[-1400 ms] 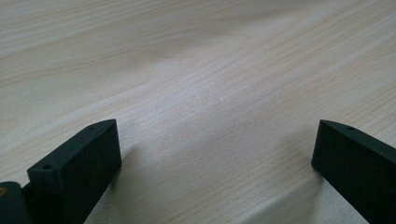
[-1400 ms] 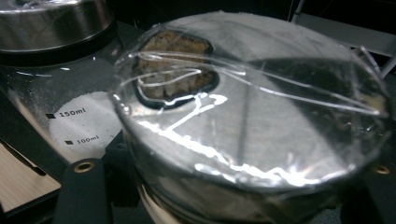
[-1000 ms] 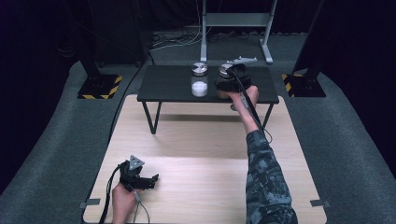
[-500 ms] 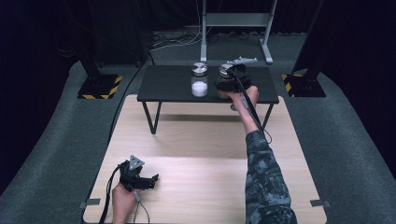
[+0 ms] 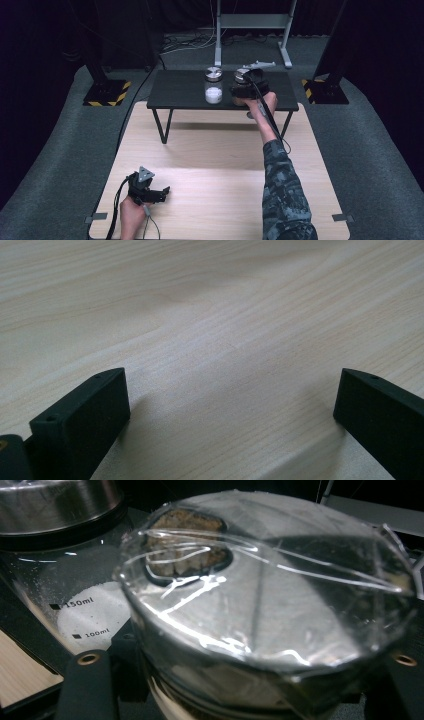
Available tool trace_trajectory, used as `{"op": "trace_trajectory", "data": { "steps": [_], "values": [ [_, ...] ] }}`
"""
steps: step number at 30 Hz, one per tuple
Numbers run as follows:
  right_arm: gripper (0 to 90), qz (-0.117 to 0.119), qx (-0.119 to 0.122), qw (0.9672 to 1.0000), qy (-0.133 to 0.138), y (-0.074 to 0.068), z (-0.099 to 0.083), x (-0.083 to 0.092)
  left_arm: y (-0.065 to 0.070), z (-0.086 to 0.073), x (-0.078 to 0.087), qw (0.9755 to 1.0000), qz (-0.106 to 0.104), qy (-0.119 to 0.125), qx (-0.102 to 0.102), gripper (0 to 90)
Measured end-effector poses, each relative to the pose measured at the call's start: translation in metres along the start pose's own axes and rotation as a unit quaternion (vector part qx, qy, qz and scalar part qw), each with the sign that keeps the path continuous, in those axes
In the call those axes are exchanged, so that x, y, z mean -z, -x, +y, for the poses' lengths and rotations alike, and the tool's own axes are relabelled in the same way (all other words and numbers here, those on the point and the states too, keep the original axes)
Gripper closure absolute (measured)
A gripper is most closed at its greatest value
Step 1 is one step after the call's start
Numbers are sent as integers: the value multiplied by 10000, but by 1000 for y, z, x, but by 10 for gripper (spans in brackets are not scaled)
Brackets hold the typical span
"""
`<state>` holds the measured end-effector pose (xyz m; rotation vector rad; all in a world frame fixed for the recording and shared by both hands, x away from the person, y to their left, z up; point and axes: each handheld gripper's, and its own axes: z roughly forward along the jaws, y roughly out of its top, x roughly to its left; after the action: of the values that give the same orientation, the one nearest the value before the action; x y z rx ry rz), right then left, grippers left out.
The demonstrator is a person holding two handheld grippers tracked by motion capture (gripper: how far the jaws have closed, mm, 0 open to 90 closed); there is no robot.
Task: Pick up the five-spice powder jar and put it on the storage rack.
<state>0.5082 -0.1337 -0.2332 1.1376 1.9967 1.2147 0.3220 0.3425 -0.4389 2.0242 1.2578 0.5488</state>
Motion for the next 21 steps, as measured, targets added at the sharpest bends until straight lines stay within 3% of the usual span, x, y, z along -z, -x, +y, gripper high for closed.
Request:
{"op": "trace_trajectory", "data": {
  "steps": [1,2,3,4,7,9,15,16,21],
  "values": [
    [289,6,-3,10000,-10,0,1,0,0,0,0,10000,0,0,1,12],
    [218,48,8,10000,-19,2,1,0,0,0,0,10000,2,-4,2,13],
    [14,124,-46,9999,-60,4,1,1,0,0,0,10000,3,-1,7,13],
    [0,13,-125,9998,-120,1,3,2,0,0,0,10000,5,4,9,15],
    [0,110,-206,9996,-161,2,0,11,0,0,0,10000,7,4,8,16],
    [0,-7,-142,9999,-95,-4,-7,20,0,0,0,10000,6,5,7,16],
    [0,77,-5,9999,141,-8,-39,56,0,0,0,10000,7,-3,1,16],
    [0,77,-5,9999,141,-8,-39,56,0,0,0,10000,7,-3,1,16],
    [0,16,163,9998,146,-14,-86,92,0,0,0,10000,8,1,8,16]
  ]
}}
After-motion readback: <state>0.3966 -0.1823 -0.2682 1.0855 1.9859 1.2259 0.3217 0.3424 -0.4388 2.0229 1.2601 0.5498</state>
